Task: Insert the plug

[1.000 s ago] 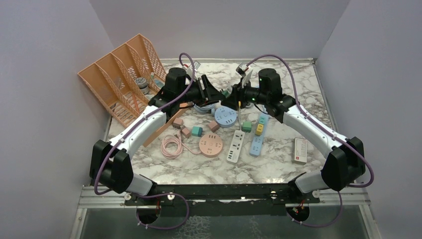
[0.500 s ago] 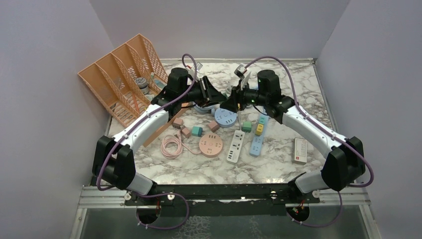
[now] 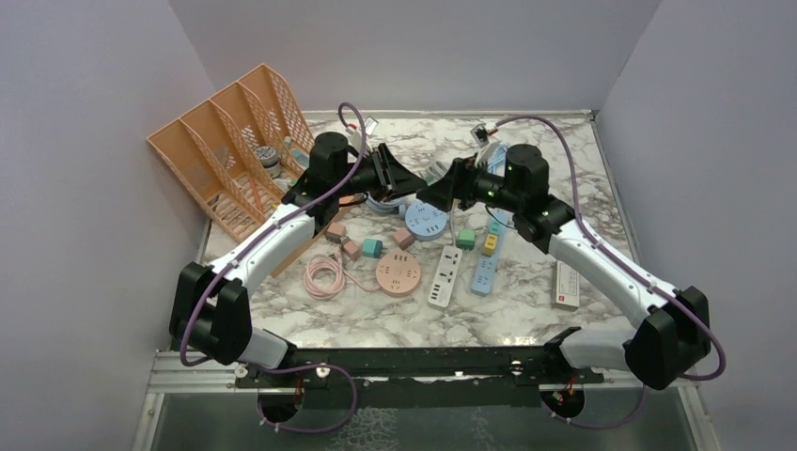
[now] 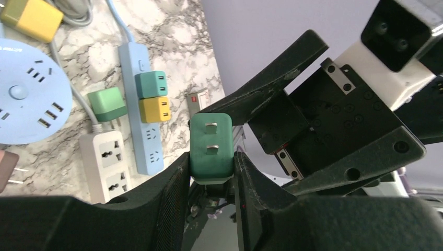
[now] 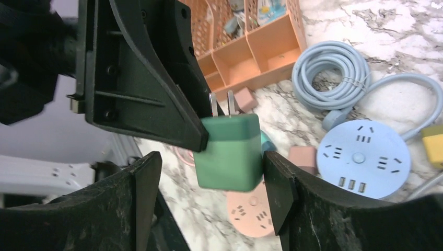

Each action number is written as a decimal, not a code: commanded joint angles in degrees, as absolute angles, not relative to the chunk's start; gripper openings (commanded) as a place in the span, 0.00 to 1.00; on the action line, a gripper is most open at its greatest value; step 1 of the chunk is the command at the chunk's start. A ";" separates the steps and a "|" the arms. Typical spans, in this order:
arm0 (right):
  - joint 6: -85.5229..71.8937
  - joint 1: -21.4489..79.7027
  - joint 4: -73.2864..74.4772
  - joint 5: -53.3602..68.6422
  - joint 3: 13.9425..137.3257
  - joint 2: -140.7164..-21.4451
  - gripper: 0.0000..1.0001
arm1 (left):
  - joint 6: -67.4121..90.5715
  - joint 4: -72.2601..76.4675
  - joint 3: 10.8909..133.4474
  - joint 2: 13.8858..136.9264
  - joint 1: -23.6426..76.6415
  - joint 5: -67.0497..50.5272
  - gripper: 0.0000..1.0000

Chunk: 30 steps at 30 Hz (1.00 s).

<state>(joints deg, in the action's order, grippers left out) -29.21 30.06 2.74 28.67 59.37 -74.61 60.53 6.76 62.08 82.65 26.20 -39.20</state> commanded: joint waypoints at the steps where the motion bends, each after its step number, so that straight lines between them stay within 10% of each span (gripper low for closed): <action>1: -45.89 30.47 -7.18 21.54 54.67 -67.54 0.71 | 62.17 12.62 62.95 78.39 24.74 -40.56 0.10; 16: -74.58 30.50 -22.71 17.19 47.91 -65.45 0.68 | 73.74 18.61 64.28 76.82 24.70 -42.84 0.06; 30: -82.45 30.49 -34.44 22.13 48.05 -72.21 0.30 | 82.80 22.44 61.28 76.45 24.68 -41.72 0.06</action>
